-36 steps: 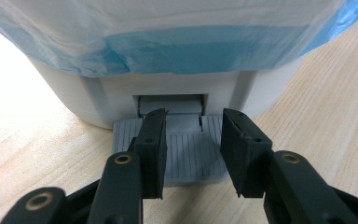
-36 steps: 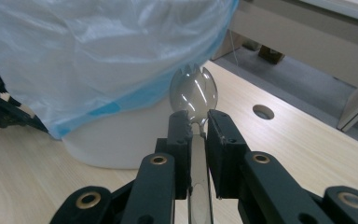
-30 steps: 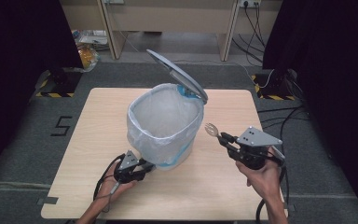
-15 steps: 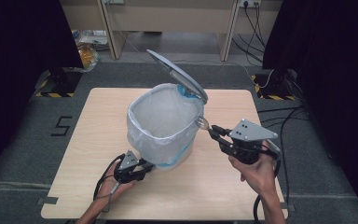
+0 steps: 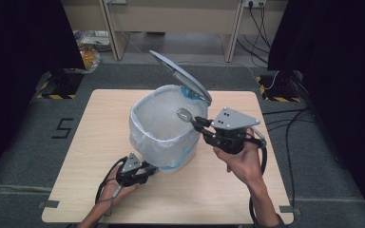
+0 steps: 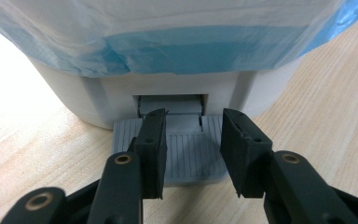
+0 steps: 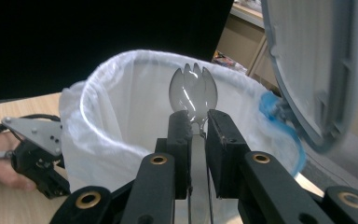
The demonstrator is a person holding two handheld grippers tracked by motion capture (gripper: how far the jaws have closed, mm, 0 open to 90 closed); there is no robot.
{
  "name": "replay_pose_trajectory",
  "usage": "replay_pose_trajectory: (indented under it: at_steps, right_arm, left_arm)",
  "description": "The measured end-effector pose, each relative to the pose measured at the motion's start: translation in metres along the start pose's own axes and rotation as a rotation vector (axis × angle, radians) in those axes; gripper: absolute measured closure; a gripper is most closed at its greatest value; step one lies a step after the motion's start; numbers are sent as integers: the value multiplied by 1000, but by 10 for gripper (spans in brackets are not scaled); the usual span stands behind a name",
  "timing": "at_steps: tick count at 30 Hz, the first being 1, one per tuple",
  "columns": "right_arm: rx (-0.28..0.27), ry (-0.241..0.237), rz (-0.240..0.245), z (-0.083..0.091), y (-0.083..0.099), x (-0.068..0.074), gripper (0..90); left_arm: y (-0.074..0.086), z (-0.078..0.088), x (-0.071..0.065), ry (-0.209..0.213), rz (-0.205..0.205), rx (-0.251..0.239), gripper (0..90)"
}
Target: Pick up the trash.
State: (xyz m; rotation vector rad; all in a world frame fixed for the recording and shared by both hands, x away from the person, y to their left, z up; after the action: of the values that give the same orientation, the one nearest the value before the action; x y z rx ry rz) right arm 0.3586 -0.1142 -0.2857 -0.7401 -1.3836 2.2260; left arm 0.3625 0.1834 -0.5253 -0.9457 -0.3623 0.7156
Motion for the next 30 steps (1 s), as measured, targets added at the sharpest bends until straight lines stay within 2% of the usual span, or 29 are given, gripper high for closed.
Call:
replay_pose_trajectory:
  at_steps: [12,30]
  right_arm:
    - [1,-37,9,-26,-20,7,798]
    - [13,-53,8,-63,-40,6,797]
  left_arm:
    - [0,0,0,1,2,0,603]
    - [0,0,0,3,1,1,603]
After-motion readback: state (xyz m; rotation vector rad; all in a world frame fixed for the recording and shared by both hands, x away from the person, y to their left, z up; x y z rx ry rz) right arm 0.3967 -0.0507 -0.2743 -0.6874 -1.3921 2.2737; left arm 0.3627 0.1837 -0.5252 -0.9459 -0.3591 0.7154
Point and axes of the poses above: each handheld gripper's, and its own axes: z roughly backward along the jaws, y roughly out of its underside, x roughly to its left, the point moved 1 cm from there along -z, roughly forward along the jaws
